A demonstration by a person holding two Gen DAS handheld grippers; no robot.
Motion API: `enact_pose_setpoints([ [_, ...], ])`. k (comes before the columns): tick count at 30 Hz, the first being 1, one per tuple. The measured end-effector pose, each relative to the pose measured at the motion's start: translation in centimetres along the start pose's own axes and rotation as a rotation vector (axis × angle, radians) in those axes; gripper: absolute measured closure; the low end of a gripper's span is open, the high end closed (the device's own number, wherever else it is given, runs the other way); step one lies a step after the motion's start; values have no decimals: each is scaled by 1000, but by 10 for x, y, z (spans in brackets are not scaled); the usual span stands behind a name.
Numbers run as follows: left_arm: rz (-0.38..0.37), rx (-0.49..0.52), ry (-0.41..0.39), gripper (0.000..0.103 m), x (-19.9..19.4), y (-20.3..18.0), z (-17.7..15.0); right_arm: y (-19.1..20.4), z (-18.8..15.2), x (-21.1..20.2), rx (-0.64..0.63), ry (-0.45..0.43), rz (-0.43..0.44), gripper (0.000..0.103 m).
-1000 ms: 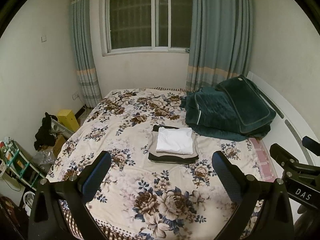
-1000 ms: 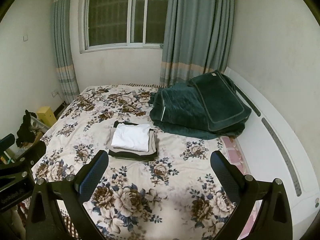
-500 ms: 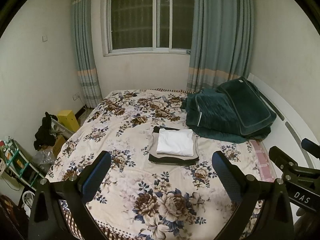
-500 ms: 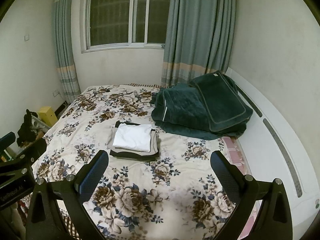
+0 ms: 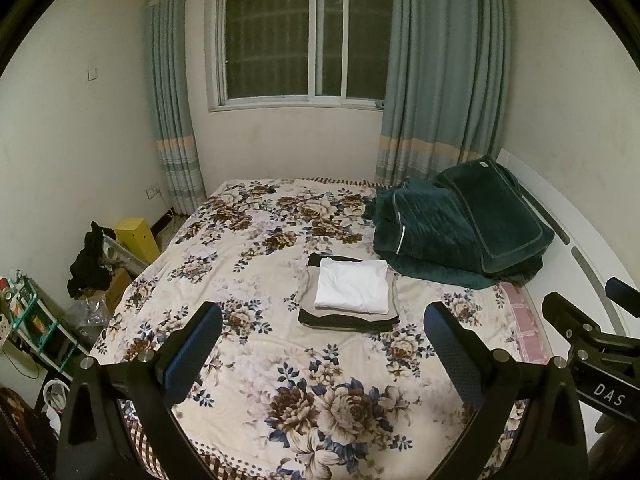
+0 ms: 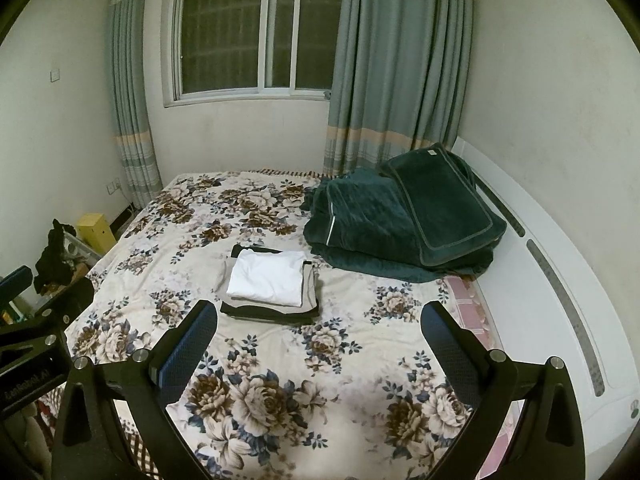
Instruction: Fold small clothes
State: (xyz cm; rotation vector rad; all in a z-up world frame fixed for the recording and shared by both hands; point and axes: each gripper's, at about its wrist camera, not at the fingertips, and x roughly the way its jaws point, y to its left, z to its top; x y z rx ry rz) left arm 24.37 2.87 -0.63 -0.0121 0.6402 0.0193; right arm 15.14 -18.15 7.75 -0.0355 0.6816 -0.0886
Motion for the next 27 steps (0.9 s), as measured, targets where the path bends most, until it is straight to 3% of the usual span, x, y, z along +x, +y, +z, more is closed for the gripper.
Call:
enact_pose_setpoints([
  [27, 18, -10, -15, 0, -2, 2, 0, 2, -5, -2, 3, -4, -1, 0],
])
